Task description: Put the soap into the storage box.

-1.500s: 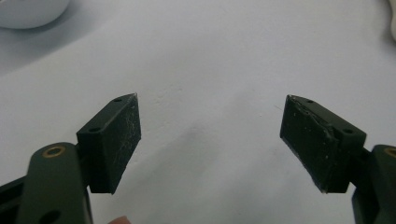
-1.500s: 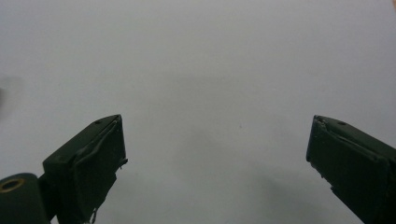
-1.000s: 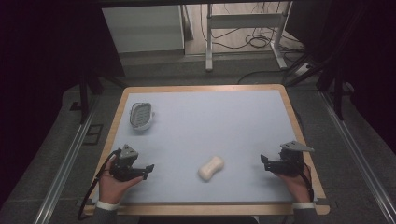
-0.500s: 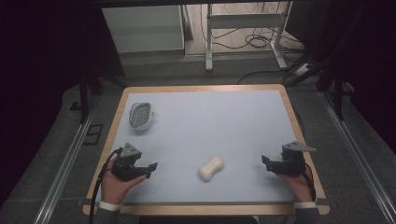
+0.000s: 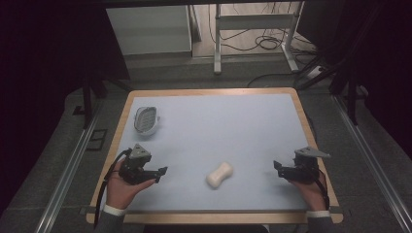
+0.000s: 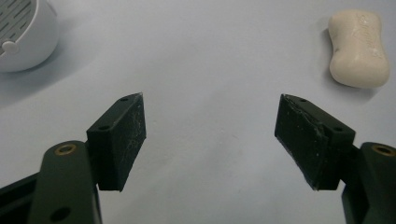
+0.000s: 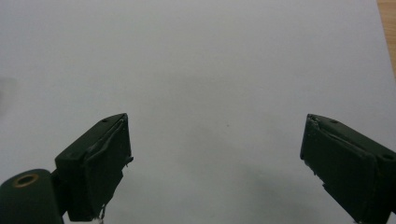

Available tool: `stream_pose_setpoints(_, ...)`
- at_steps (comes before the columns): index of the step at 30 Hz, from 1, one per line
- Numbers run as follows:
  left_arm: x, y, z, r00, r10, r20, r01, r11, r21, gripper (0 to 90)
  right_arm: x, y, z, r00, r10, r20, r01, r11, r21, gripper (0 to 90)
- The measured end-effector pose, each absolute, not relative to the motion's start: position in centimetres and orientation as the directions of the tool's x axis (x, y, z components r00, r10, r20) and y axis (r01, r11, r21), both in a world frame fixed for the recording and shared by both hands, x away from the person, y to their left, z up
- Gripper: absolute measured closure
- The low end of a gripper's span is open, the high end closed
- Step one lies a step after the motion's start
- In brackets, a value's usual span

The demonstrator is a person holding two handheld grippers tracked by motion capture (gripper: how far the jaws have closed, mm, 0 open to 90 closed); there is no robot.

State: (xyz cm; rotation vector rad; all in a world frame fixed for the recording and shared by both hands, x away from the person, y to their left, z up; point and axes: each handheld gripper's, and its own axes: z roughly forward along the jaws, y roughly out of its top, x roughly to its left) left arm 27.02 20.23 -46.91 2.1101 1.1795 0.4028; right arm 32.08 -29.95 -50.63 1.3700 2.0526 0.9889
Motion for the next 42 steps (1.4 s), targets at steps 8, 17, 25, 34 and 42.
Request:
stream_pose_setpoints(8,27.2,18.9,-46.0,0.576,0.817,-0.035,0.61,-0.401,0.683,25.3,31.8,-30.3,-50.6,-0.379,0.925,0.0,0.583,0.238,0.777,8.8)
stream_pose_setpoints(17,27.7,16.9,-45.6,0.617,0.786,-0.028,0.6,-0.447,0.663,25.7,31.8,-30.4,-50.7,-0.376,0.927,-0.011,0.579,0.244,0.778,8.8)
stream_pose_setpoints(25,27.7,15.1,-45.4,0.653,0.757,-0.02,0.578,-0.481,0.659,25.9,31.8,-30.2,-50.7,-0.383,0.924,-0.015,0.579,0.253,0.775,9.1)
stream_pose_setpoints(34,28.4,13.6,-44.9,0.671,0.741,-0.02,0.57,-0.498,0.654,25.0,31.8,-30.3,-50.8,-0.383,0.923,-0.018,0.58,0.256,0.773,9.3)
stream_pose_setpoints(42,29.2,11.9,-44.8,0.682,0.731,-0.021,0.563,-0.506,0.653,23.6,31.8,-30.2,-50.9,-0.382,0.924,-0.022,0.583,0.259,0.77,9.3)
